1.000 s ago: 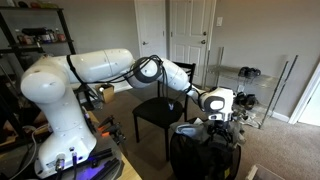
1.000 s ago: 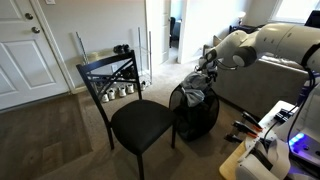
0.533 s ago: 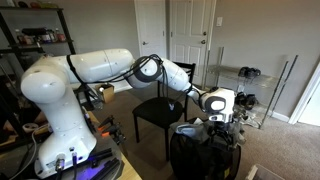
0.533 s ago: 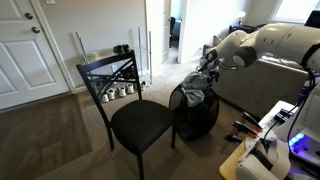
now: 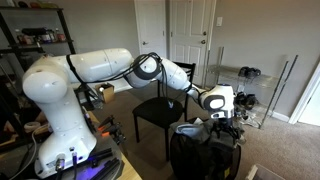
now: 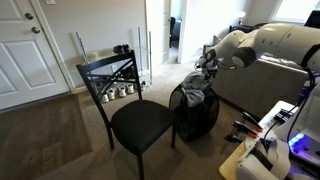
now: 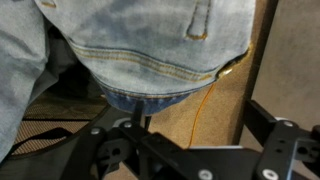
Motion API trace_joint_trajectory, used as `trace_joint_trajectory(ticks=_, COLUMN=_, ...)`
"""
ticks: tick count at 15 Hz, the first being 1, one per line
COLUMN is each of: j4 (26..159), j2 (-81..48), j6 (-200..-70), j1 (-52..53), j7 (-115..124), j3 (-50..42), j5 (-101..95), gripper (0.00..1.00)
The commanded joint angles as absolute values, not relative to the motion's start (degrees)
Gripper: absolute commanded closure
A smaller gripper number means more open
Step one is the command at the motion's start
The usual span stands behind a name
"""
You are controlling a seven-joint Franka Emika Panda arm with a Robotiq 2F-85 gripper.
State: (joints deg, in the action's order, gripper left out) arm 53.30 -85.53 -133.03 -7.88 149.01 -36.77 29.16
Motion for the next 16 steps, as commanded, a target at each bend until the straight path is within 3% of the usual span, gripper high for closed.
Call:
trace_joint_trajectory(ticks=1, j4=55.3, j2=-85.5, j6=-138.1, j1=-6.2, j7=149.0, j3=-38.5, j5=31.2, gripper=0.0)
trace_joint_trajectory(ticks=8, j4=54.7, j2=-85.5, j6=-135.7, j1=-6.2, j7=149.0, j3=-38.0, j5=27.7, gripper=0.0)
trace_joint_trajectory(ticks=10, j4=48.2, j2=-85.3, j6=-132.2, j1=-11.2, j7=147.7, j3=-29.7, j5=18.1, gripper=0.0)
trace_joint_trajectory(ticks=11, j4=52.1, j2=-85.4, j6=-134.3, j1=-8.2, j7=149.0, j3=-34.4, j5=23.2, gripper=0.0)
trace_joint_trajectory(ticks=16, j4=48.9, j2=-85.4, j6=-132.8, j1=-10.3, j7=149.0, j3=-30.7, j5=19.3, gripper=0.0)
